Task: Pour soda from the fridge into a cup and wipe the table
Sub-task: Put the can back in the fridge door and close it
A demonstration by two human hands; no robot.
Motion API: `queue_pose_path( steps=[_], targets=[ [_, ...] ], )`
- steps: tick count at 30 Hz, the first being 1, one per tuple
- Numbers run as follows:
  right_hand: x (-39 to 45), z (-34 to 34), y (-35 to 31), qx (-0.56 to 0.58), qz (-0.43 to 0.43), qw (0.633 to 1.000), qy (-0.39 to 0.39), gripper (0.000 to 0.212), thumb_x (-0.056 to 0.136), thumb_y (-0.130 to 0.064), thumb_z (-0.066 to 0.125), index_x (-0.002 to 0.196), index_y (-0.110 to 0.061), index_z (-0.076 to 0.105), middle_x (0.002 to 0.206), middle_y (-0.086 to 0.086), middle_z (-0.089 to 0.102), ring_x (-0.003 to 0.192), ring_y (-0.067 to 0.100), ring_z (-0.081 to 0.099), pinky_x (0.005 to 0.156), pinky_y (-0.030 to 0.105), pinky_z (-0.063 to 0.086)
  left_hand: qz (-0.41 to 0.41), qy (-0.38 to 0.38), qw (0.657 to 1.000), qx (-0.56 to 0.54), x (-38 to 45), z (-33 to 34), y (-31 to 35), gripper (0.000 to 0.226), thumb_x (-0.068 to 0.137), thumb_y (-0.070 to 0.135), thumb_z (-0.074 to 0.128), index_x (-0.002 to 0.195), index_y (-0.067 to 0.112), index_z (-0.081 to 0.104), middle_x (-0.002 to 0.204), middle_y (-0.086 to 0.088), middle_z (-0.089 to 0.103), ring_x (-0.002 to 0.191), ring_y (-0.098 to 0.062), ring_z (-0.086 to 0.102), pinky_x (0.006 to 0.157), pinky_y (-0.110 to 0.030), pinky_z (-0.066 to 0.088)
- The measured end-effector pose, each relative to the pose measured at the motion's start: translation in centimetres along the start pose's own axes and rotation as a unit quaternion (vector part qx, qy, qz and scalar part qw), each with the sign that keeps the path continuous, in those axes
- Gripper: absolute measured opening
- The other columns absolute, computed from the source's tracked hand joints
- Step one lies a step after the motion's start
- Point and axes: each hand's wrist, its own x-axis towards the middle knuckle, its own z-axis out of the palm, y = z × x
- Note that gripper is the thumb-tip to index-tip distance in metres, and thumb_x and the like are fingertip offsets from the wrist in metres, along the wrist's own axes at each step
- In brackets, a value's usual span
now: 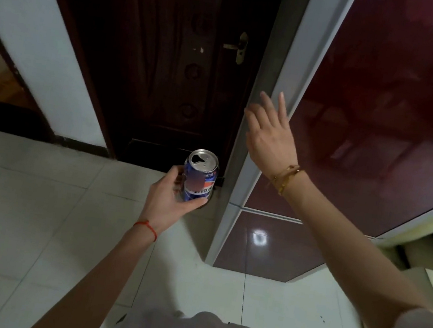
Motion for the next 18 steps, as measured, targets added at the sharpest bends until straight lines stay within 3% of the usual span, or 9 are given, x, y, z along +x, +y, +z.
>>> queue_pose_path(
  steps=[3,9,11,14,18],
  targets=[
    [0.7,0.4,0.2,-0.050,0.016,0.998,-0.016,0.039,0.089,-0.004,0.036,0.120,0.001,0.058,0.122,0.016,0.060,0.142,0.035,0.029,0.118,0.061,0.003,0.005,-0.012,1.000,-0.009,1.3,0.1,0.0,0.063,0.065,0.029,0.090,0.115,0.035,0.052,0.101,0.026,0.063,0.096,0.009,0.062,0.080,-0.004,0.046],
    [1.4,0.1,-0.6,-0.129,0.026,0.988,-0.078,0.038,0.081,-0.015,0.062,0.115,0.002,0.065,0.110,0.016,0.066,0.133,0.036,0.040,0.117,0.063,0.010,0.016,-0.055,0.998,-0.012,3.4,-0.7,-0.5,0.064,0.065,0.031,0.090,0.116,0.033,0.053,0.100,0.028,0.061,0.093,0.013,0.060,0.078,-0.002,0.045],
    [2.0,0.2,-1.0,-0.137,0.037,0.986,-0.088,0.035,0.082,-0.014,0.060,0.113,0.000,0.066,0.104,0.016,0.066,0.128,0.035,0.043,0.118,0.060,0.008,0.019,-0.075,0.997,-0.012,4.0,-1.2,-0.7,0.064,0.064,0.032,0.090,0.116,0.033,0.053,0.100,0.026,0.062,0.095,0.011,0.060,0.081,-0.006,0.046],
    [2.8,0.0,-1.8,-0.126,0.074,0.983,-0.108,0.026,0.083,-0.009,0.050,0.095,-0.002,0.072,0.089,0.014,0.065,0.120,0.035,0.047,0.119,0.057,0.007,0.021,-0.103,0.994,-0.015,4.5,-2.1,-1.1,0.067,0.064,0.032,0.091,0.120,0.028,0.055,0.104,0.019,0.065,0.097,0.008,0.062,0.084,-0.009,0.049],
    [3.3,0.0,-2.7,-0.114,0.108,0.985,-0.074,0.032,0.086,-0.006,0.040,0.087,0.002,0.071,0.088,0.016,0.066,0.121,0.035,0.050,0.119,0.055,0.014,0.033,-0.132,0.990,-0.024,5.0,-3.3,-1.3,0.067,0.064,0.029,0.090,0.121,0.027,0.056,0.104,0.021,0.065,0.093,0.012,0.062,0.079,-0.003,0.047]
  ],
)
